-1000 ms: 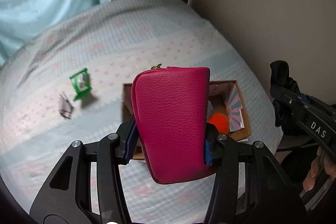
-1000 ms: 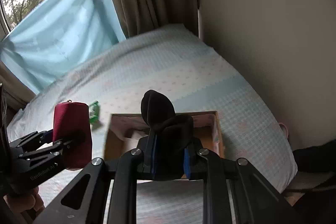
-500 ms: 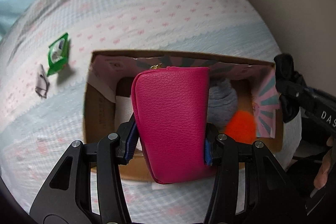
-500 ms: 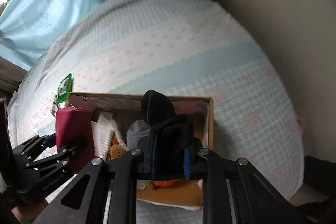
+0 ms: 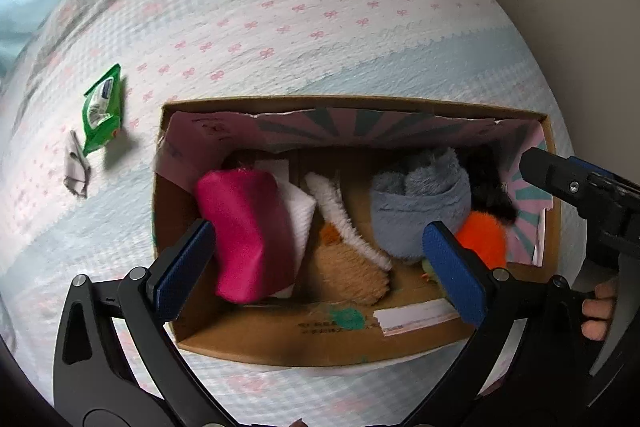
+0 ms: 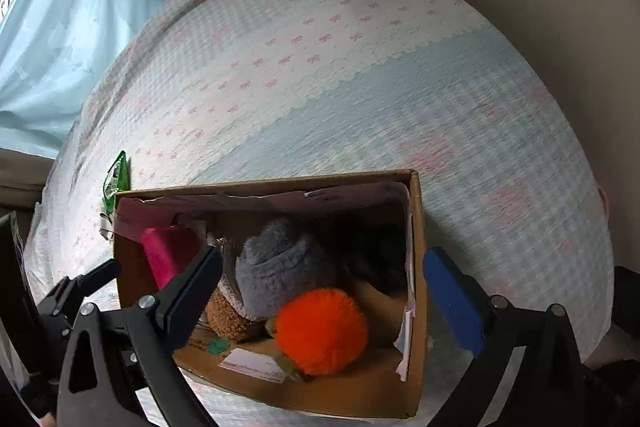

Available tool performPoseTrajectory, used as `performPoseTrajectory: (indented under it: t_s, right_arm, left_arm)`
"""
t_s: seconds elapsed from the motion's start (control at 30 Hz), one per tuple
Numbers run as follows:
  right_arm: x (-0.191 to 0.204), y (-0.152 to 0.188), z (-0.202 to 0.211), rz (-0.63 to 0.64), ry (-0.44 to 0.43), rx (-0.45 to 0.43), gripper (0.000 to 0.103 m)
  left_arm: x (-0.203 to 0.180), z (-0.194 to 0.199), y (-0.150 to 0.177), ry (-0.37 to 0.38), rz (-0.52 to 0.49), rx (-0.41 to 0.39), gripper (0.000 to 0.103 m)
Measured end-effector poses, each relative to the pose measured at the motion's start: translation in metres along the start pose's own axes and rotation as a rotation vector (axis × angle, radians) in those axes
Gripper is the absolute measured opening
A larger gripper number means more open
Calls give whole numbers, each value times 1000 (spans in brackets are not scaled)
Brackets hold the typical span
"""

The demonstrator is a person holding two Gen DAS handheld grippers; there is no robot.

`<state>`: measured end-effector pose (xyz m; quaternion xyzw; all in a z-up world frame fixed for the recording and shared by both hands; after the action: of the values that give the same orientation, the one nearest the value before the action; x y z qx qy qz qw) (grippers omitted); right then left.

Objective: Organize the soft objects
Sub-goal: 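Release the pouch and scrunchie into the box and lift both tools, then move both open tools toward the grey cloth and green packet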

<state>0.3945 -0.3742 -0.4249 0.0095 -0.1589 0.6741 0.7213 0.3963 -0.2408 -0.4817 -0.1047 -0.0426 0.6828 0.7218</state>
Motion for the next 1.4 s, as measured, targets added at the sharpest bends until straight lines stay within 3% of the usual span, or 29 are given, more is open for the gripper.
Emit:
performPoseTrajectory:
  t_s: [0.33,0.53,0.73,1.0,1.13,1.4]
  right_arm:
    - [15,-2,31,50,51,-75,100]
    - [39,-2,84,93,116,-195,100]
    - [78,12,151,101,140,-315,100]
    - [144,50,233,127,172,-467,100]
    - [177,74,254,133,168,-504,100]
    - [243,111,267,148,191,-558,100]
  left_arm:
    - [11,50,-5,5,-14,-78,103]
    - [30,112,-1,-22,-49,-181,103]
    - [57,186,14,20,-33,-281,103]
    - [114,283,46,11,-45,-446,103]
    - [154,321,67,17,-30,-529,103]
    - [225,350,101,19,-12,-565,103]
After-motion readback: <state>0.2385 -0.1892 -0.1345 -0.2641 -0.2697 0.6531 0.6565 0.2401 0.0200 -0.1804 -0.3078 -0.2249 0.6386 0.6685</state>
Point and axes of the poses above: each gripper's, at about its wrist camera, not at the fingertips, and z roughly against the way its jaws point, x to its left, y to its underside, the point moved 10 cm from there along -z, roughly the way its jaws point, and after that the axes turned 5 degrees about z, right-handed, at the moved point
